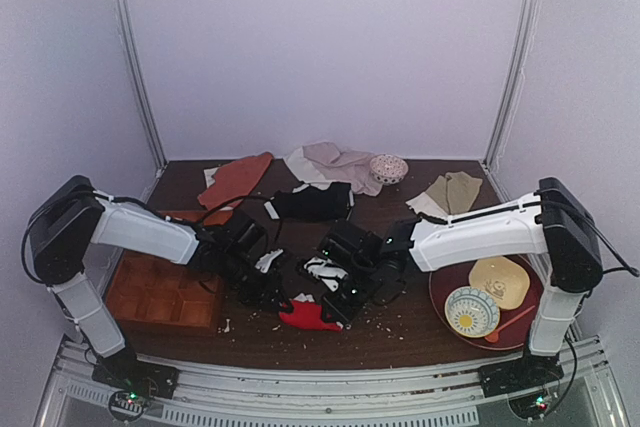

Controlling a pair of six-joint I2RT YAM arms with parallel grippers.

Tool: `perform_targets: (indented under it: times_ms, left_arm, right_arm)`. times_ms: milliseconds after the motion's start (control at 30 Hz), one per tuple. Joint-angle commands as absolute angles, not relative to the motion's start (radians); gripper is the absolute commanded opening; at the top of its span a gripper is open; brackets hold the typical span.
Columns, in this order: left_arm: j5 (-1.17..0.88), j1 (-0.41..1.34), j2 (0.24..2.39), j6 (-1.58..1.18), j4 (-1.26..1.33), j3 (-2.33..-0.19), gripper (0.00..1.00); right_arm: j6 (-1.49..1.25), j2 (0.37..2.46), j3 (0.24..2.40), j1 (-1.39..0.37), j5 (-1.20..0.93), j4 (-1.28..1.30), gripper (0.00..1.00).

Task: Roll the underwear
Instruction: Roll the underwear at the center of the board.

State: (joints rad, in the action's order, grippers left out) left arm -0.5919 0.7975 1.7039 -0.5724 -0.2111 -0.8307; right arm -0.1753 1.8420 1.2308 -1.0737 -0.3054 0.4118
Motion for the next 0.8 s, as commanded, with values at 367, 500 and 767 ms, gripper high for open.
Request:
perform_targets:
  times_ms: [367, 500, 767]
  left_arm:
    - [-0.552, 0.792, 1.710, -0.564, -0.284, -0.833, 0.00]
    - [-0.548, 0.792, 1.698, -0.572, -0.284, -0.830, 0.00]
    - [-0.496, 0.790, 1.609, -0.577, -0.339, -0.842, 0.14]
  right_arm:
    - [-0.435, 1.944, 1.038, -1.008, -0.552, 0.188, 0.00]
    - [-0.487, 1.986, 1.002, -1.007, -0.581, 0.142, 0.00]
    - [-0.469, 2.014, 1.019, -1.008, -0.557, 0.190, 0.00]
